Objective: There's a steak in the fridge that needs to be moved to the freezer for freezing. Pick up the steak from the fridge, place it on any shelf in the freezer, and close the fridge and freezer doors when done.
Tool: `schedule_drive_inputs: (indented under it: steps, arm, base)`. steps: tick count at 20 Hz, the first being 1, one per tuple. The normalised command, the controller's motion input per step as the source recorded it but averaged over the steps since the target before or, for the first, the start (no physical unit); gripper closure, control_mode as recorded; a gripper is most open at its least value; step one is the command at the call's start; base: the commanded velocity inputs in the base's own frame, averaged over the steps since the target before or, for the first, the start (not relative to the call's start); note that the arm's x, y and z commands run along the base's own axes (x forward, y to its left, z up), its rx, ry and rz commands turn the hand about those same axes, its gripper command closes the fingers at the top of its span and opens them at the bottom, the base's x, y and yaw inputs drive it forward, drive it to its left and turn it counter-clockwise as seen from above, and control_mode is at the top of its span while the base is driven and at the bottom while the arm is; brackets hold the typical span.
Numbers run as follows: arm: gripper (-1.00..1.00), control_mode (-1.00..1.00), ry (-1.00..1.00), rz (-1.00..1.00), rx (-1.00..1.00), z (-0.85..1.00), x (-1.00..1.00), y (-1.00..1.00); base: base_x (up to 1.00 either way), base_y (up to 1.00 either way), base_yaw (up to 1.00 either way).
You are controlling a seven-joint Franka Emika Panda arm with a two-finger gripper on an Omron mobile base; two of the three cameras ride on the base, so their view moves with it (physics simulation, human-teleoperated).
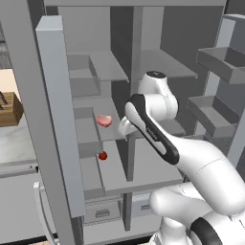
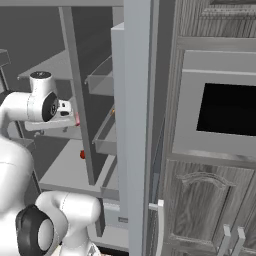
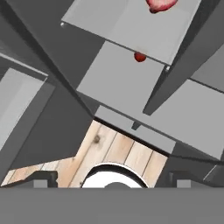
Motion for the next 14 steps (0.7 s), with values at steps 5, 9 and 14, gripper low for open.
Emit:
schedule_drive_inputs:
  steps: [5,9,14]
  arm:
    - [-1.0,-1.0,-0.04,0.15,-0.01,-0.22,0.36,0.25]
    - [-1.0,-1.0,-0.04,0.03,0.0,-0.38,0.48,0.24]
    - [-1.0,-1.0,-0.04,0.0,-0.04,-0.32,0.5,0.39]
  base:
    - [0.0,0.0,0.0]
    - [0.0,0.0,0.0]
    - [0.0,0.0,0.0]
